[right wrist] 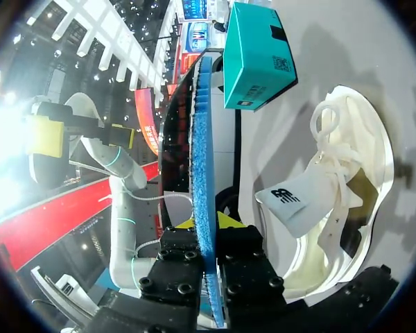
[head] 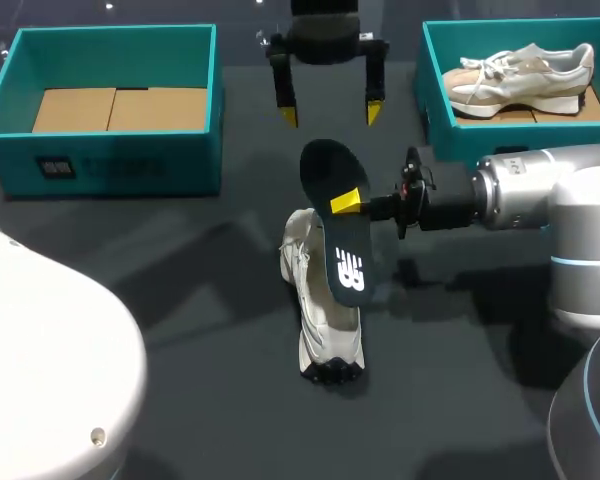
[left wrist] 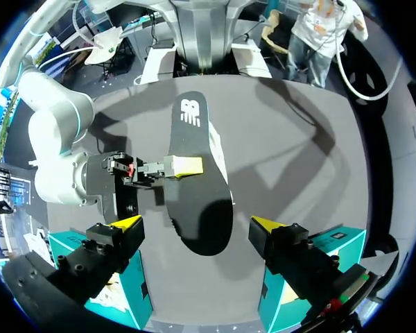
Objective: Take the shoe out of the shoebox, open the shoe tongue, remove and reinsert the insole, then place the shoe into the shoebox
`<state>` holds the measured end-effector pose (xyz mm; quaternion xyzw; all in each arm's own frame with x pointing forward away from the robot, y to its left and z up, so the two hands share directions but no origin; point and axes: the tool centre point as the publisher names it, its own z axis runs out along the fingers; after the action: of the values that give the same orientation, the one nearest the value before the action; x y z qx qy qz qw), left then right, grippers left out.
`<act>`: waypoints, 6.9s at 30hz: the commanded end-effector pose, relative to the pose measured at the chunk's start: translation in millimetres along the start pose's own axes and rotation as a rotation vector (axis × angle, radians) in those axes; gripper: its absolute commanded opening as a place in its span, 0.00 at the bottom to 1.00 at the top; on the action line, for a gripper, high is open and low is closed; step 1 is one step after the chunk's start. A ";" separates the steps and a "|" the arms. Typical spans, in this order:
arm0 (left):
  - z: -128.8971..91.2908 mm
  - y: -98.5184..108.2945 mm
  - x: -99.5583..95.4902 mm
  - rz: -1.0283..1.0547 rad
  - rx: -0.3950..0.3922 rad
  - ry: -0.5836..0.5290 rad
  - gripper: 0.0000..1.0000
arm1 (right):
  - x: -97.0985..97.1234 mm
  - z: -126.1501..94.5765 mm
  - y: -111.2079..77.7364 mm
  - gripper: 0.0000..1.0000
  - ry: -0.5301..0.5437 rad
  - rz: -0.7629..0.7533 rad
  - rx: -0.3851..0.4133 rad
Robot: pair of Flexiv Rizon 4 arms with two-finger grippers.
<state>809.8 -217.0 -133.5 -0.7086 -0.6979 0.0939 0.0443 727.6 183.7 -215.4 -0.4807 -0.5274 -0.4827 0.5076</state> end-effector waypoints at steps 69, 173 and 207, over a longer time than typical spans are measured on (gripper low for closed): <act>23.9 -37.9 96.1 0.120 -0.236 -1.012 1.00 | -0.2 0.6 -1.0 0.00 -0.002 0.000 -0.002; 87.2 -9.0 17.3 0.041 -0.380 -1.403 0.16 | 3.8 28.5 5.2 0.00 0.042 0.001 -0.014; 85.5 -3.8 17.5 0.032 -0.391 -1.400 0.00 | 1.5 0.1 1.4 1.00 0.077 -0.006 -0.038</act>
<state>789.3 -206.9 -218.4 -0.4864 -0.5563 0.3996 -0.5425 733.7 195.3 -213.2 -0.4716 -0.5009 -0.5097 0.5166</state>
